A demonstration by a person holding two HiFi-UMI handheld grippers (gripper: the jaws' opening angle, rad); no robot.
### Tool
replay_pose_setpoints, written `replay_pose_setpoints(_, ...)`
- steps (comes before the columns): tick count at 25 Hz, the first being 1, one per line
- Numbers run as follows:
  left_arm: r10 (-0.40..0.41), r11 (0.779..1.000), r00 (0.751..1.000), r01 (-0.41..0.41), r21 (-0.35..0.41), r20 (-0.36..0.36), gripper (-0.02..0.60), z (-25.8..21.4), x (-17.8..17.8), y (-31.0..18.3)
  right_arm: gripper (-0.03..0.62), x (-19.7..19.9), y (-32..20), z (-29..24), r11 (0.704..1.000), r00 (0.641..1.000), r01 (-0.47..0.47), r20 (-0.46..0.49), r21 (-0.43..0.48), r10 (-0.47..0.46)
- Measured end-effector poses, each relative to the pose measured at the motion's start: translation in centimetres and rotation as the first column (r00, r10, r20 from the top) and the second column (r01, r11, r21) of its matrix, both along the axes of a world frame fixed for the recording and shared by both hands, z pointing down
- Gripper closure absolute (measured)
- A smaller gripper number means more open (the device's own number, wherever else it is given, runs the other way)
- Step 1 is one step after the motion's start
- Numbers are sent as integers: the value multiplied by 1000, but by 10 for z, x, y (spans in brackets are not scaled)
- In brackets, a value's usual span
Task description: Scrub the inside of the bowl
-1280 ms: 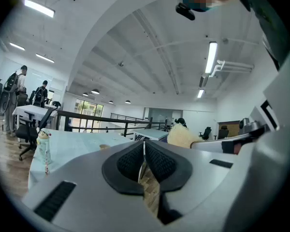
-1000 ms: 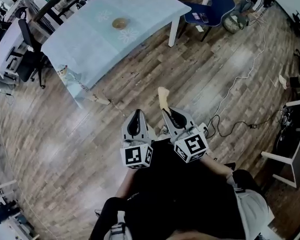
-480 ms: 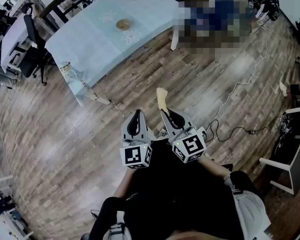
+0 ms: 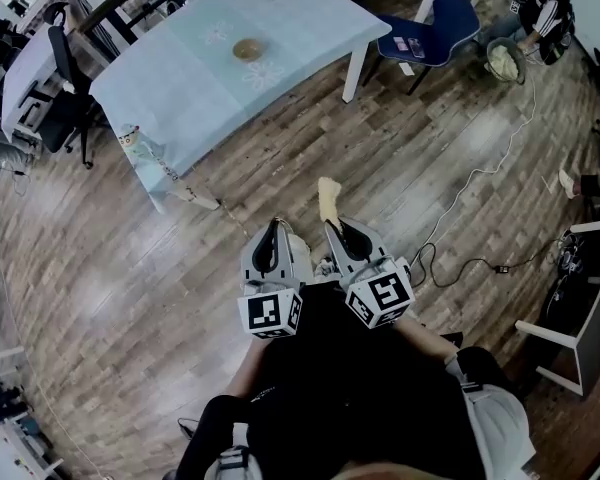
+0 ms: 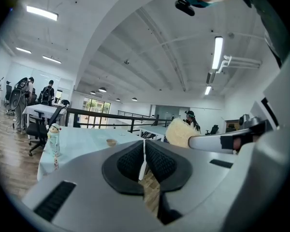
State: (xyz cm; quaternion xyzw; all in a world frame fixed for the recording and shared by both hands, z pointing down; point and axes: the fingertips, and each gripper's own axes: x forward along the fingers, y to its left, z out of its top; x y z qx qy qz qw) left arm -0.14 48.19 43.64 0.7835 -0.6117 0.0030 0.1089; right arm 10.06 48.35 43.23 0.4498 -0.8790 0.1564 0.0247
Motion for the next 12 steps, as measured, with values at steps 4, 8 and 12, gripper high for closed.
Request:
replay_pose_setpoints(4,0,1000,1000,0,-10,-3,558,5,-5,-16,553,-3,-15,4,1000,1000,-2,-4,-10,2)
replay_pose_setpoints(8,3,1000,1000,-3,-16,-18,558,8,-5,-45,553,0,-37,8,1000,1000,-16,-19,-23,15)
replay_pose_setpoints(12,30,1000,998,-30,-7,-53,561,6,2,-81,553,7,-69,10,998,998,-45,-40,-36,43)
